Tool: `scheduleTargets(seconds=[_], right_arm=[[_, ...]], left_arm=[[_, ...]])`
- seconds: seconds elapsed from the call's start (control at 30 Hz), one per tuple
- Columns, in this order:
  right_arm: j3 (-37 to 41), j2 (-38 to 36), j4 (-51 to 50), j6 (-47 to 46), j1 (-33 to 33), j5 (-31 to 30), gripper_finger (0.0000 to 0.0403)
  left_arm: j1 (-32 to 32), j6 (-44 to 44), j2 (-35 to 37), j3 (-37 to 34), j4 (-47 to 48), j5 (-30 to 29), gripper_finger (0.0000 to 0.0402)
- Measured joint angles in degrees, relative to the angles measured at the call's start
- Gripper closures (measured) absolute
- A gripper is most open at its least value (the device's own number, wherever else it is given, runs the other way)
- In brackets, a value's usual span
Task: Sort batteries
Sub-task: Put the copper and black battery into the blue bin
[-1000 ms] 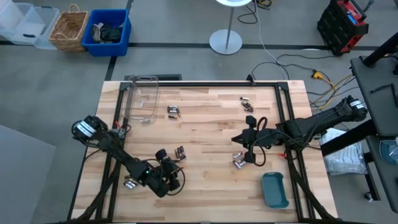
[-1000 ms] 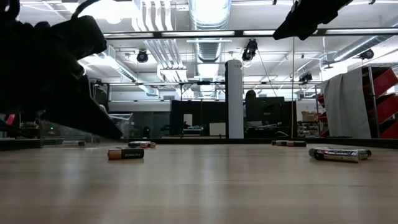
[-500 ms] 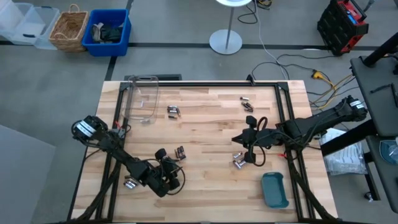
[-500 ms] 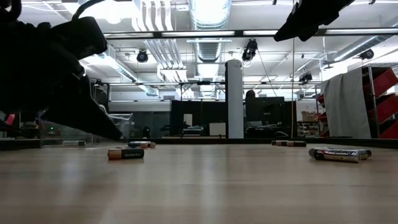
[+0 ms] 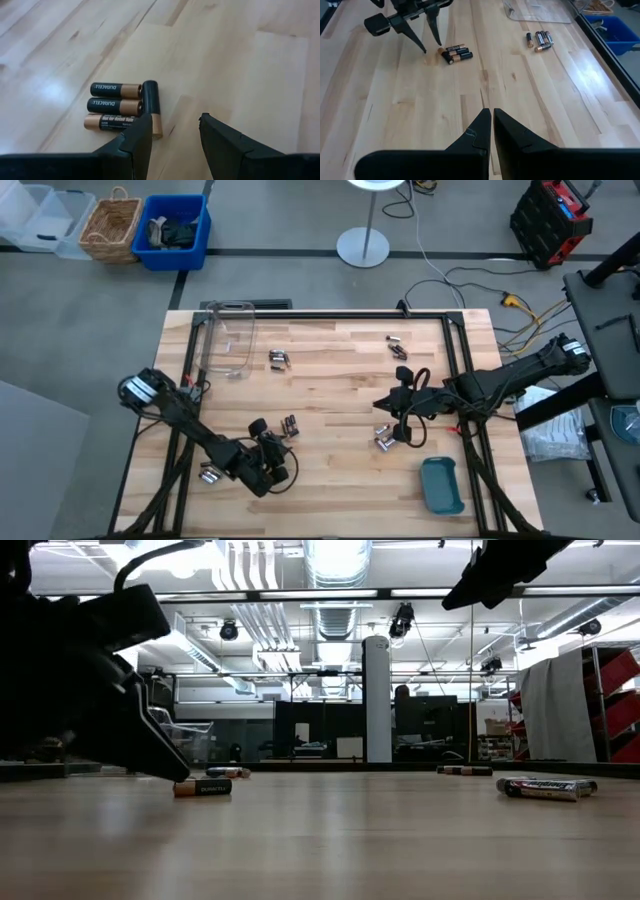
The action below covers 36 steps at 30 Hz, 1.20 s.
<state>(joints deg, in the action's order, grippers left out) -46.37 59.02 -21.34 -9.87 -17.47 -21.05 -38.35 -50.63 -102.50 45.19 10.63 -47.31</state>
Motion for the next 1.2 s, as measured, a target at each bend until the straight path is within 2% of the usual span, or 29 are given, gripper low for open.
scheduleTargets(seconds=[0.87,1.2], right_arm=[[0.1,0.0,-0.3,-0.2,0.0,0.0,0.0390],[0.1,0.0,-0.3,-0.2,0.0,0.0,0.0390]], left_arm=[[0.0,-0.9,-1.9,0.0,-0.6,-0.2,0.0257],[0.0,-0.9,-1.9,0.1,-0.7,2.1,0.0257]])
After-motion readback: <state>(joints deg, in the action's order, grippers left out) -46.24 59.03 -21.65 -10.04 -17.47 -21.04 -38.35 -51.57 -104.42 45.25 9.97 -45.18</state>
